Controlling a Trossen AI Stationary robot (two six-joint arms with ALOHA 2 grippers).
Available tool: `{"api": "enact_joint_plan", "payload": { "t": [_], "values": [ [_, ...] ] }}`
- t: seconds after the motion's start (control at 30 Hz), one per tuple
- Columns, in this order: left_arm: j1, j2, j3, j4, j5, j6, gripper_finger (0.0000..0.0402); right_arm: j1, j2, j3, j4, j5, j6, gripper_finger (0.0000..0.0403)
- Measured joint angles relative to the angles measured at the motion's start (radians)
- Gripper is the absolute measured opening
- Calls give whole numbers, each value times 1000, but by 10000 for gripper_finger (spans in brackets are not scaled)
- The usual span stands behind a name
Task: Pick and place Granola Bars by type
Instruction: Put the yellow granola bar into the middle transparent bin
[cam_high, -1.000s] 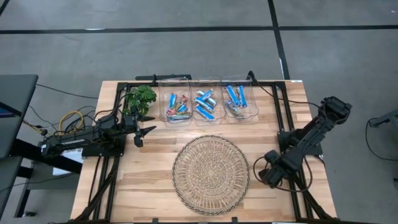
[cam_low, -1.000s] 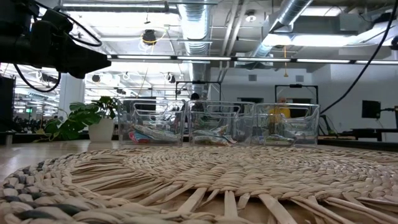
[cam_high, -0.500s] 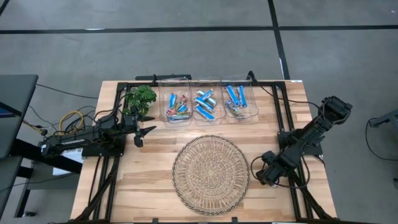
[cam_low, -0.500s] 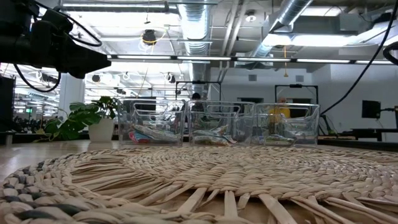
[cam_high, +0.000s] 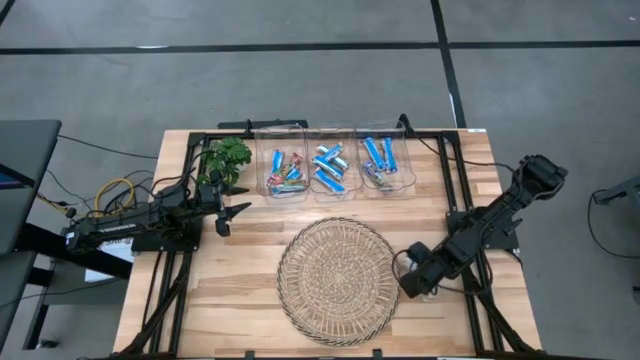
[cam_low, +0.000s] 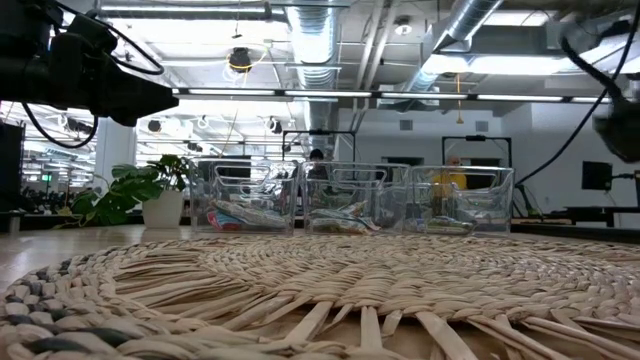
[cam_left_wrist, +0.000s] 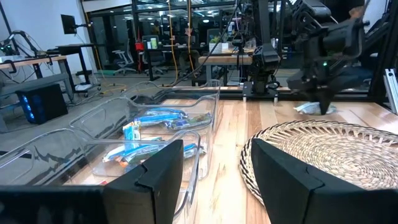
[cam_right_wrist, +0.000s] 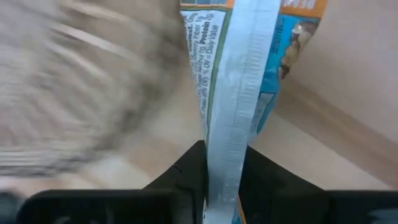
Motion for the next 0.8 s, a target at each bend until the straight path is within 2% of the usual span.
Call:
{"api": "enact_joint_plan", "payload": {
  "t": [0.33, 0.6, 0.8],
  "values": [
    [0, 0, 0, 0, 0, 0, 183, -102, -103, 2, 350, 166, -188, 66],
    [0, 0, 0, 0, 0, 0, 183, -200, -150, 2, 678, 170, -420, 66],
    [0, 0, 0, 0, 0, 0, 183, -240, -152, 2, 943, 163, -536, 66]
  ]
}}
